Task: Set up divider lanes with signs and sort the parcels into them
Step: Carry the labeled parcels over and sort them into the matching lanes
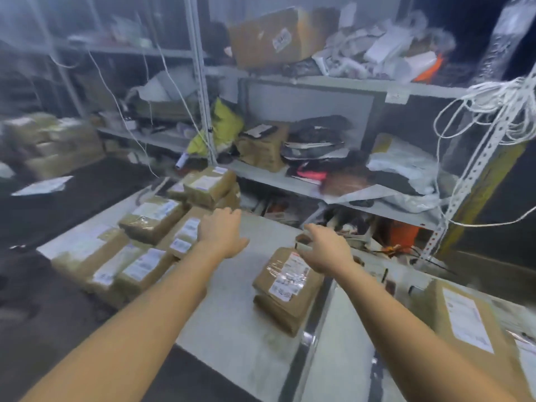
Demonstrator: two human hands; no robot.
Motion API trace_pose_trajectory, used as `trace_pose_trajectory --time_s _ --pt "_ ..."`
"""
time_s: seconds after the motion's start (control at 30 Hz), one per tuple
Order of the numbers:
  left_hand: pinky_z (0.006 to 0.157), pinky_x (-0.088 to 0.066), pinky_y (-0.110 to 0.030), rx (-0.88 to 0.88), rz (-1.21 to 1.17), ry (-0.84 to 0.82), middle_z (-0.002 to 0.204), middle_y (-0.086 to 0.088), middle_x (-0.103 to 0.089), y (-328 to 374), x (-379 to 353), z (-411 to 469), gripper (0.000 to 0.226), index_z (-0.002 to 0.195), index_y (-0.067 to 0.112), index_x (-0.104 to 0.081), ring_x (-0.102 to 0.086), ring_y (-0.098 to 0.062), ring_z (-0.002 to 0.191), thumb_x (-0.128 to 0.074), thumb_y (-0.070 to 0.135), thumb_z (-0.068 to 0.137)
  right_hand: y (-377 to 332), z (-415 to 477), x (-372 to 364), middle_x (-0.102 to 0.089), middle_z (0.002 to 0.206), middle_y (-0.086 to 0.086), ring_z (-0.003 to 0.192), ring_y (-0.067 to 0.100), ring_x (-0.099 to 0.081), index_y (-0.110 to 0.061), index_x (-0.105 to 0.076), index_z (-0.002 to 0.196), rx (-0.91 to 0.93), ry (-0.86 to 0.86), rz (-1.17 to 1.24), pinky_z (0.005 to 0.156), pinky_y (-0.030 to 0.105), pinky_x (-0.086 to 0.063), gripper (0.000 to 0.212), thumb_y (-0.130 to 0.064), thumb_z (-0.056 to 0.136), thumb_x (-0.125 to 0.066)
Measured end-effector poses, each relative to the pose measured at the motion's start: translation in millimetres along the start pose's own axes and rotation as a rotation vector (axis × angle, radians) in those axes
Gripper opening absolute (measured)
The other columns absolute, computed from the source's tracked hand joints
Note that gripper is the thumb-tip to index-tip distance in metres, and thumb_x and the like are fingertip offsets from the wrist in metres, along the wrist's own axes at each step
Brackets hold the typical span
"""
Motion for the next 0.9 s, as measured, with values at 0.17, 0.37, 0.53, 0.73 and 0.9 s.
trace_pose_trajectory --time_s 0.17,0.37,0.53,0.73,0.9 --pt "0.093 -0.044 -0.039 0.071 -0.013 0.02 0.125 -0.005 -0.058 -101 -6 12 0.052 0.124 0.018 -0.053 -0.053 -0.026 0.118 -0.056 0.056 0.088 -84 50 -29 -0.049 0.149 0.001 0.134 0.024 -0.047 -0.022 -0.038 0.15 0.054 -0.013 -0.04 0.098 0.043 -0.05 0.066 -0.043 0.091 -0.06" --pt "0.095 -0.041 -0.039 0.122 -0.012 0.003 0.12 -0.003 -0.06 -187 -32 58 0.046 0.115 0.021 -0.056 -0.054 -0.025 0.115 -0.055 0.057 0.087 -143 126 -59 -0.045 0.152 -0.002 0.138 0.022 -0.042 -0.023 -0.037 0.151 0.091 -0.048 -0.005 0.098 0.044 -0.05 0.066 -0.045 0.092 -0.058" --pt "0.099 -0.041 -0.038 0.149 -0.015 -0.015 0.135 -0.001 -0.056 -236 -62 106 0.057 0.132 0.022 -0.053 -0.051 -0.025 0.123 -0.055 0.057 0.086 -179 199 -87 -0.05 0.148 0.0 0.135 0.023 -0.045 -0.023 -0.043 0.146 0.059 -0.037 0.16 0.098 0.038 -0.046 0.059 -0.039 0.091 -0.06" --pt "0.089 -0.048 -0.038 0.187 -0.148 -0.044 0.135 0.0 -0.056 -277 -89 173 0.055 0.137 0.026 -0.048 -0.053 -0.026 0.119 -0.05 0.056 0.09 -195 272 -121 -0.055 0.142 0.0 0.129 0.024 -0.051 -0.023 -0.044 0.145 -0.039 -0.083 0.314 0.089 0.034 -0.045 0.058 -0.04 0.092 -0.059" --pt "0.093 -0.049 -0.037 0.233 -0.598 -0.114 0.136 0.004 -0.056 -299 -124 218 0.067 0.142 0.029 -0.043 -0.054 -0.023 0.123 -0.064 0.054 0.083 -210 312 -142 -0.061 0.135 0.006 0.122 0.027 -0.057 -0.016 -0.047 0.142 -0.173 -0.088 0.451 0.093 0.036 -0.049 0.06 -0.041 0.091 -0.064"
Point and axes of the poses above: each hand's wrist, its own z-axis towards the middle knuckle, its own x-axis out of the back of the hand, y = z × x, the point moved 3 cm from there along z, towards the middle knuckle
